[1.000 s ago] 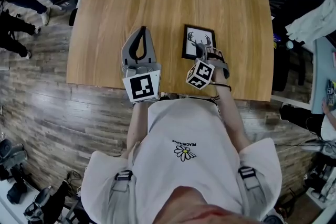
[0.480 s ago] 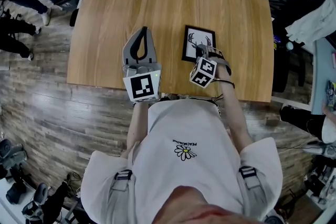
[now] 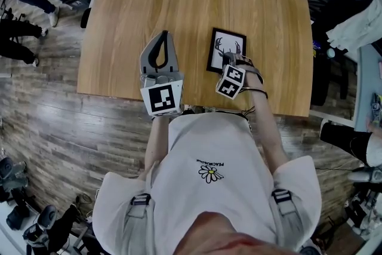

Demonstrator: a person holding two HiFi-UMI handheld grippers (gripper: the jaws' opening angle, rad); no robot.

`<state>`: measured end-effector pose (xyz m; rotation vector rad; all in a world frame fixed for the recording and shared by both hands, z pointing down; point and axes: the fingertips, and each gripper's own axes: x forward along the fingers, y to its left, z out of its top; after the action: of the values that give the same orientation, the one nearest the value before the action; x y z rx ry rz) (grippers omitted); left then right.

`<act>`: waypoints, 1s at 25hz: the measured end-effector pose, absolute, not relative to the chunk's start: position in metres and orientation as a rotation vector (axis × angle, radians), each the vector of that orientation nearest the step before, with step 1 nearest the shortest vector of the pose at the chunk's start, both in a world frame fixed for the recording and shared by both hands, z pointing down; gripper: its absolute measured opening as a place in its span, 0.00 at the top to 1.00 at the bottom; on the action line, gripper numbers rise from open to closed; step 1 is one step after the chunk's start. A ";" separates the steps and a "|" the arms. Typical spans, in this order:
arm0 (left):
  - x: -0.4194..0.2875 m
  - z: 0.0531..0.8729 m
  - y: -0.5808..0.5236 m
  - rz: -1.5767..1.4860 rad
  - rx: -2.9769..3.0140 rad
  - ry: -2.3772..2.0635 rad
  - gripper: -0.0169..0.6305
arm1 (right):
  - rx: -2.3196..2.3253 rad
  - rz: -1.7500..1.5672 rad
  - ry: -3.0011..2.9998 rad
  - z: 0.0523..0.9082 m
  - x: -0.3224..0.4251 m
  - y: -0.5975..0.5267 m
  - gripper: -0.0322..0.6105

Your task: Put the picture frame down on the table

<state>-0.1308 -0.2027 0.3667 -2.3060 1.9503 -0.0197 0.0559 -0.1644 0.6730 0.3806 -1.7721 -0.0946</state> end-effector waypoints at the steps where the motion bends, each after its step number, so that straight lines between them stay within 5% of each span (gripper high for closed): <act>1: -0.132 0.367 -0.202 -0.020 -2.305 1.955 0.95 | 0.375 -0.085 -1.776 0.673 0.055 -0.164 0.44; 25: -0.134 0.365 -0.200 0.021 -2.284 1.986 0.95 | 0.211 0.104 -1.811 0.682 0.049 -0.154 0.38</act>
<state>-0.1342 -0.1999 0.3648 -2.2844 1.9855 0.0205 0.0489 -0.1540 0.6815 0.2107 -1.8112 0.1040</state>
